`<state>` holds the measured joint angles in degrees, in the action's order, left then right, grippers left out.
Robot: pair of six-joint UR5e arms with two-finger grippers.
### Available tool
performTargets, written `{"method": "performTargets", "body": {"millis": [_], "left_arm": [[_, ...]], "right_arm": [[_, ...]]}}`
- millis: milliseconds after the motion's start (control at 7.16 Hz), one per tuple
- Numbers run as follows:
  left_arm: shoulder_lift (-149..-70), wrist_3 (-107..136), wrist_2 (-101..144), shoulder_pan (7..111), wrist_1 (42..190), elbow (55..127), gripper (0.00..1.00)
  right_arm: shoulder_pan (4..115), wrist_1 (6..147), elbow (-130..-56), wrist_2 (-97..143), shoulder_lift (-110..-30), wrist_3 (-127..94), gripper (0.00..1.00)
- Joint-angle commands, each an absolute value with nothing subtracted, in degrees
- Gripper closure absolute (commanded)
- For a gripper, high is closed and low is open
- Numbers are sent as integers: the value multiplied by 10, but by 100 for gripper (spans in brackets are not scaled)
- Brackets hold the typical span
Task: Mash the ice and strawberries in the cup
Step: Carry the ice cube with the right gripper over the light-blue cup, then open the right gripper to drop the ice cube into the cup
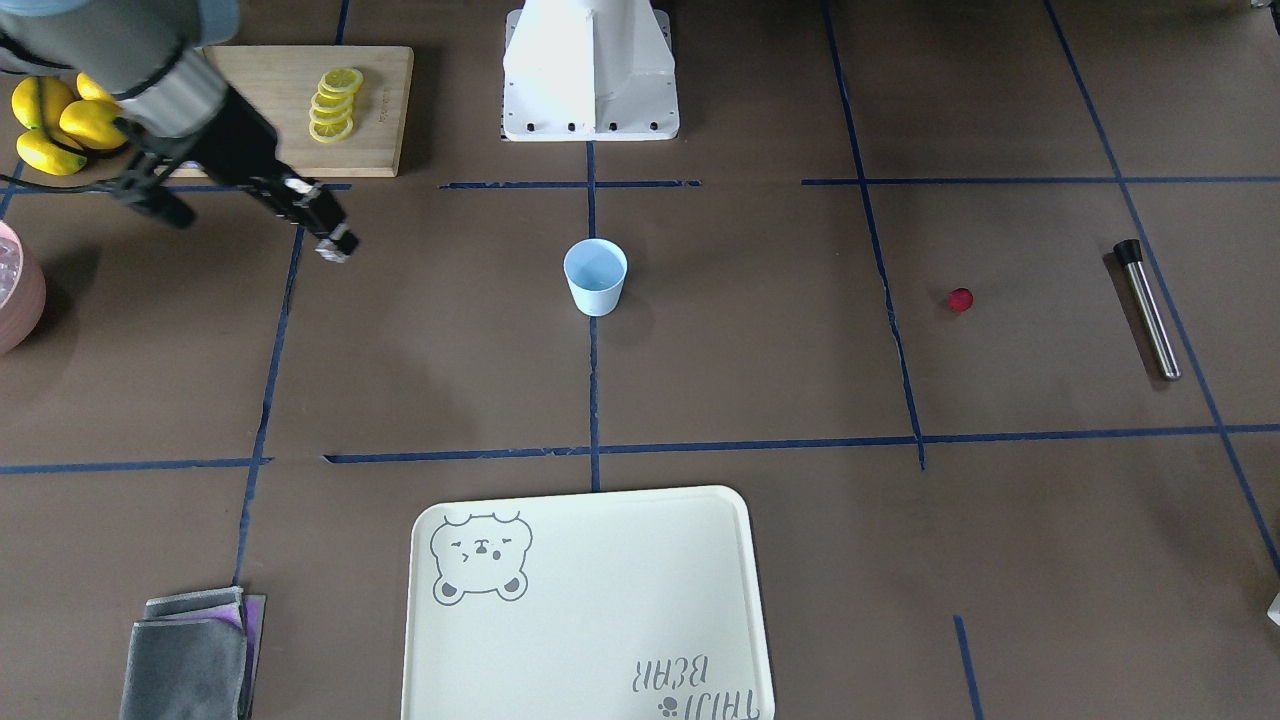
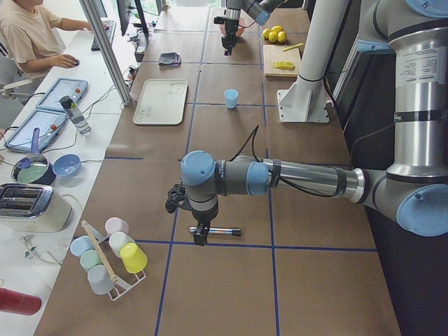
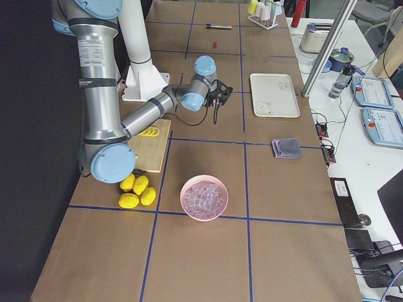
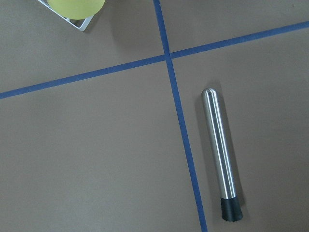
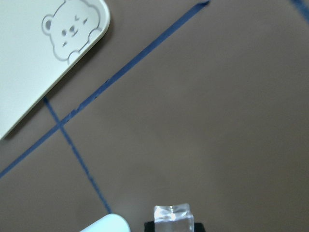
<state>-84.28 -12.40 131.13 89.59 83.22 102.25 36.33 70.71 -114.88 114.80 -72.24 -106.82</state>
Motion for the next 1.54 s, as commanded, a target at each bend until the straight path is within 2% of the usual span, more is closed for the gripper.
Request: {"method": "performTargets", "body": {"millis": [0, 279, 558, 698, 838, 977, 1117, 1396], "left_arm": [[-842, -124, 1312, 896, 833, 1020, 0], [-841, -124, 1312, 896, 834, 1022, 0], [-841, -124, 1324, 896, 834, 1022, 0], [-841, -125, 1329, 896, 834, 1021, 0], [-832, -125, 1329, 896, 834, 1023, 0], [-829, -125, 1330, 896, 838, 1024, 0], [-827, -125, 1330, 896, 838, 1025, 0], [-827, -125, 1330, 896, 838, 1028, 0]], "right_arm": [[270, 786, -1045, 1032, -546, -1130, 99], [256, 786, -984, 1023, -494, -1129, 98], [244, 786, -979, 1021, -499, -1131, 94], [241, 786, -978, 1021, -499, -1131, 68], [240, 786, -978, 1021, -500, -1131, 55], [237, 786, -979, 1020, -504, -1130, 33], [234, 787, -979, 1020, -504, -1130, 21], [242, 793, -1012, 1026, -514, -1127, 17]]}}
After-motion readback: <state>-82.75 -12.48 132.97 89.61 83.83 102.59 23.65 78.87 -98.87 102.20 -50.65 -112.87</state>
